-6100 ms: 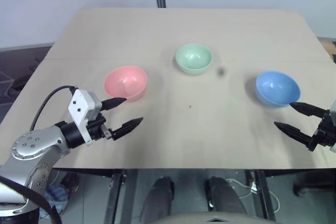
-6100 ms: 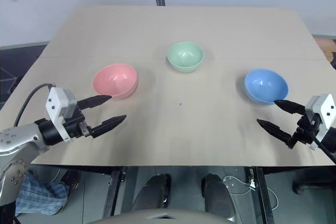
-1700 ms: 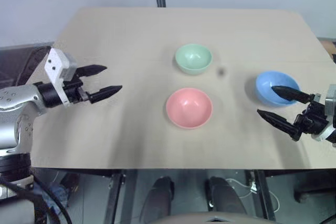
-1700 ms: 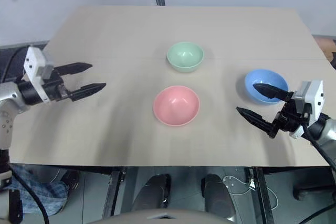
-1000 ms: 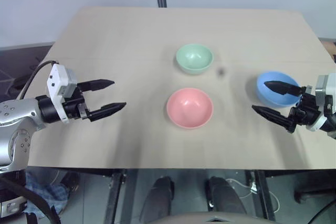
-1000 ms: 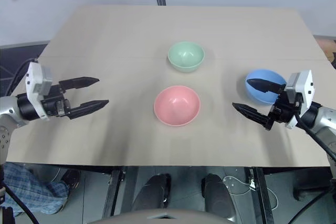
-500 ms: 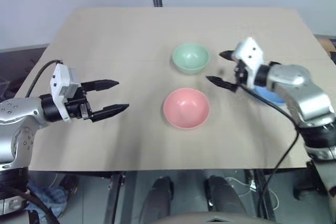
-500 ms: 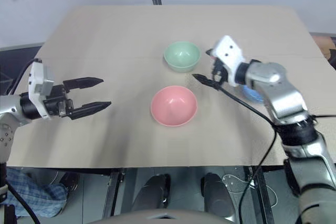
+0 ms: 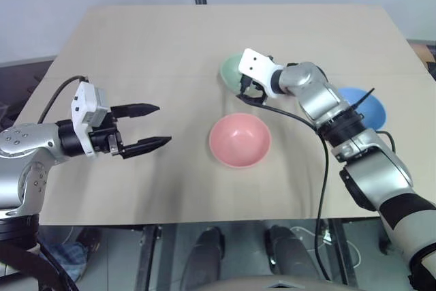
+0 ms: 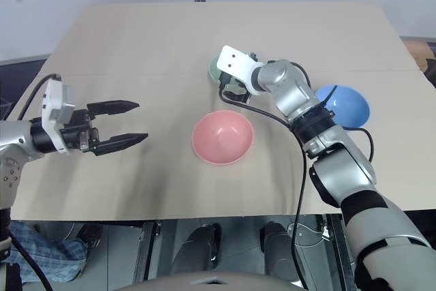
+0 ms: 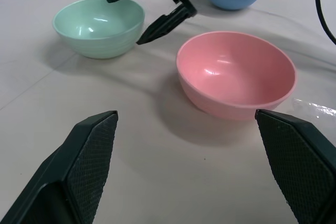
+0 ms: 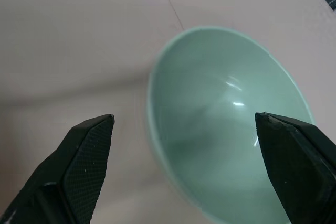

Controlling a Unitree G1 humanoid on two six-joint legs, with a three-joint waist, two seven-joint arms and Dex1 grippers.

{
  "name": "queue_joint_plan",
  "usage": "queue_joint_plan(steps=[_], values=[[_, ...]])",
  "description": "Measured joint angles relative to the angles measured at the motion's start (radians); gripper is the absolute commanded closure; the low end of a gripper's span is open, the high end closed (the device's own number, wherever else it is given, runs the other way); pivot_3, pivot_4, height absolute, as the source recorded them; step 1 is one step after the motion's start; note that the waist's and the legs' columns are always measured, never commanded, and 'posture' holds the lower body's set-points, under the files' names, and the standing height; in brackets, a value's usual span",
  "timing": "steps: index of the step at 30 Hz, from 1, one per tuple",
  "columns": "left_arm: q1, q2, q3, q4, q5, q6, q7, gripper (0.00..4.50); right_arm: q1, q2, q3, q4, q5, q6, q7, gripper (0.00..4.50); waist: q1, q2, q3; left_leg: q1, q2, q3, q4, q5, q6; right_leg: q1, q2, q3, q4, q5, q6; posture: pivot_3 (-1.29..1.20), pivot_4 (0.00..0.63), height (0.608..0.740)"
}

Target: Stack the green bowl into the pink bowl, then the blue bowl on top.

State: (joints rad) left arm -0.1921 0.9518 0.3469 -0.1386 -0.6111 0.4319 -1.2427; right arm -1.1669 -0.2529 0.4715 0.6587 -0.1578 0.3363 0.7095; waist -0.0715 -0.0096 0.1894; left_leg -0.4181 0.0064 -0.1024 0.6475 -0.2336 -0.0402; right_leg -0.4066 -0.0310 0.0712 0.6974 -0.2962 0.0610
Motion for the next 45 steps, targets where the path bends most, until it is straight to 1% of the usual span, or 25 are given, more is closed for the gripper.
queue_joint_plan(steps=[1, 3, 4, 6, 7, 8, 9, 16, 19, 20, 21, 22, 23, 24, 26, 31, 35, 39, 41, 45], values=[[0.000, 0.000, 0.000, -0.001, 0.000, 0.001, 0.000, 0.00, -0.002, 0.008, 0.001, 0.015, -0.009, -0.009, 0.001, 1.37, -0.001, 0.000, 0.000, 0.000, 0.000, 0.000, 0.000, 0.000, 0.000, 0.000, 0.000, 0.000, 0.000, 0.000, 0.000, 0.00, 0.150, 0.740], [0.002, 0.000, 0.000, -0.005, 0.000, 0.002, 0.001, 0.00, -0.003, 0.024, 0.005, 0.055, -0.034, -0.030, 0.006, 2.05, -0.002, 0.000, 0.000, 0.000, 0.000, 0.000, 0.000, 0.000, 0.000, 0.000, 0.000, 0.000, 0.000, 0.000, 0.000, 0.00, 0.150, 0.740], [0.002, 0.001, 0.000, -0.006, 0.000, 0.003, 0.002, 0.00, -0.003, 0.029, 0.010, 0.071, -0.044, -0.037, 0.007, 2.59, -0.002, 0.000, 0.000, 0.000, 0.000, 0.000, 0.000, 0.000, 0.000, 0.000, 0.000, 0.000, 0.000, 0.000, 0.000, 0.00, 0.150, 0.740], [0.002, 0.001, 0.000, -0.006, 0.000, 0.003, 0.003, 0.00, -0.005, 0.034, 0.013, 0.094, -0.064, -0.052, 0.011, 3.44, -0.003, 0.000, 0.000, 0.000, 0.000, 0.000, 0.000, 0.000, 0.000, 0.000, 0.000, 0.000, 0.000, 0.000, 0.000, 0.00, 0.150, 0.740], [0.002, 0.001, 0.000, -0.006, 0.000, 0.003, 0.005, 0.00, -0.007, 0.037, 0.013, 0.103, -0.070, -0.061, 0.013, 3.98, -0.003, 0.000, 0.000, 0.000, 0.000, 0.000, 0.000, 0.000, 0.000, 0.000, 0.000, 0.000, 0.000, 0.000, 0.000, 0.00, 0.150, 0.740], [0.000, 0.001, 0.000, -0.006, 0.000, 0.003, 0.009, 0.00, -0.007, 0.041, 0.013, 0.107, -0.075, -0.067, 0.017, 4.40, -0.003, 0.000, 0.000, 0.000, 0.000, 0.000, 0.000, 0.000, 0.000, 0.000, 0.000, 0.000, 0.001, 0.000, 0.000, 0.00, 0.150, 0.740], [-0.002, 0.001, 0.000, -0.006, 0.000, 0.004, 0.014, 0.00, -0.007, 0.046, 0.013, 0.110, -0.082, -0.075, 0.020, 4.46, -0.003, 0.000, 0.000, 0.000, 0.000, 0.000, 0.000, 0.000, 0.000, 0.000, 0.000, 0.000, 0.001, 0.000, 0.000, 0.00, 0.150, 0.740], [-0.011, 0.002, -0.001, -0.006, 0.000, 0.007, 0.019, 0.00, -0.007, 0.058, 0.011, 0.099, -0.100, -0.099, 0.042, 4.46, -0.008, 0.000, 0.000, 0.000, 0.000, 0.000, 0.000, 0.000, 0.000, 0.000, 0.000, 0.000, 0.001, 0.000, 0.000, 0.00, 0.150, 0.740], [-0.025, 0.003, -0.005, -0.006, 0.000, 0.014, 0.018, 0.00, 0.020, 0.001, 0.011, -0.045, -0.098, -0.102, 0.109, 4.46, -0.007, 0.001, 0.000, 0.000, 0.000, 0.000, 0.000, 0.000, 0.000, 0.000, 0.000, 0.000, 0.001, 0.000, 0.000, 0.00, 0.150, 0.740], [-0.028, 0.003, -0.006, -0.006, 0.000, 0.015, 0.018, 0.00, 0.043, -0.039, 0.008, -0.137, -0.093, -0.100, 0.145, 4.46, -0.005, 0.001, 0.000, 0.000, 0.000, -0.001, 0.000, 0.000, 0.001, 0.000, 0.000, 0.000, 0.000, 0.000, 0.000, 0.00, 0.150, 0.740], [-0.028, 0.004, -0.006, -0.006, 0.000, 0.015, 0.018, 0.00, 0.054, -0.057, 0.003, -0.177, -0.089, -0.100, 0.161, 4.46, -0.003, 0.001, 0.000, 0.000, 0.000, -0.001, 0.000, -0.001, 0.001, 0.000, 0.000, 0.000, 0.000, 0.000, 0.000, 0.00, 0.150, 0.740], [-0.032, 0.005, -0.007, -0.004, 0.000, 0.016, 0.017, 0.00, 0.111, -0.138, -0.020, -0.374, -0.057, -0.073, 0.250, 4.46, -0.002, 0.001, 0.000, 0.000, 0.000, 0.000, 0.000, -0.001, 0.001, 0.000, 0.000, 0.000, 0.000, 0.000, 0.000, 0.00, 0.150, 0.740], [-0.033, 0.005, -0.007, -0.004, 0.000, 0.016, 0.017, 0.00, 0.111, -0.140, -0.021, -0.377, -0.056, -0.072, 0.252, 4.46, -0.001, 0.001, 0.000, 0.000, 0.000, 0.000, 0.000, -0.001, 0.002, 0.000, 0.000, 0.000, 0.001, 0.000, 0.000, 0.00, 0.150, 0.740], [-0.037, 0.005, -0.010, -0.006, 0.000, 0.016, 0.017, 0.00, 0.127, -0.159, -0.025, -0.430, -0.044, -0.054, 0.277, 4.46, -0.002, 0.001, 0.000, 0.000, 0.000, 0.000, 0.000, -0.001, 0.002, 0.000, 0.000, 0.000, 0.001, 0.000, 0.000, 0.00, 0.150, 0.740], [-0.037, 0.004, -0.013, -0.005, 0.000, 0.015, 0.017, 0.00, 0.196, -0.229, -0.053, -0.632, 0.019, 0.009, 0.360, 4.46, 0.002, 0.001, 0.000, 0.000, 0.000, -0.001, 0.000, -0.001, 0.002, 0.000, 0.000, 0.000, 0.001, 0.000, 0.000, 0.00, 0.150, 0.740], [-0.067, -0.003, -0.037, -0.001, -0.003, 0.008, 0.001, 0.00, 0.285, -0.360, -0.123, -0.936, 0.180, 0.117, 0.500, 4.46, 0.004, 0.000, 0.000, 0.001, 0.000, -0.002, 0.002, -0.001, 0.002, 0.003, 0.000, -0.002, 0.000, 0.000, 0.000, 0.00, 0.150, 0.740], [-0.099, -0.005, -0.067, 0.016, -0.002, -0.004, -0.029, 0.00, 0.382, -0.467, -0.147, -1.090, 0.280, 0.148, 0.575, 4.46, 0.006, 0.000, 0.000, 0.002, 0.000, -0.002, 0.002, -0.001, 0.002, 0.004, 0.000, -0.002, 0.000, 0.000, 0.000, 0.00, 0.150, 0.740], [-0.149, -0.017, -0.115, 0.033, 0.000, -0.010, -0.051, 0.00, 0.431, -0.525, -0.150, -1.208, 0.340, 0.156, 0.612, 4.46, 0.003, 0.000, 0.000, 0.002, 0.000, -0.002, 0.003, -0.001, 0.002, 0.004, 0.000, -0.002, 0.001, 0.000, 0.000, 0.00, 0.150, 0.740], [-0.167, -0.020, -0.132, 0.042, 0.002, -0.016, -0.063, 0.00, 0.432, -0.528, -0.150, -1.237, 0.350, 0.167, 0.609, 4.46, 0.001, 0.000, 0.000, 0.002, 0.001, -0.002, 0.003, -0.001, 0.002, 0.004, 0.000, -0.002, 0.001, 0.000, 0.000, 0.00, 0.150, 0.740], [-0.206, -0.021, -0.161, 0.066, 0.016, -0.025, -0.078, 0.00, 0.421, -0.503, -0.131, -1.251, 0.357, 0.213, 0.561, 4.46, 0.003, 0.000, 0.000, 0.002, 0.000, -0.002, 0.003, -0.001, 0.002, 0.004, 0.000, -0.002, 0.001, 0.000, 0.000, 0.00, 0.150, 0.740]])
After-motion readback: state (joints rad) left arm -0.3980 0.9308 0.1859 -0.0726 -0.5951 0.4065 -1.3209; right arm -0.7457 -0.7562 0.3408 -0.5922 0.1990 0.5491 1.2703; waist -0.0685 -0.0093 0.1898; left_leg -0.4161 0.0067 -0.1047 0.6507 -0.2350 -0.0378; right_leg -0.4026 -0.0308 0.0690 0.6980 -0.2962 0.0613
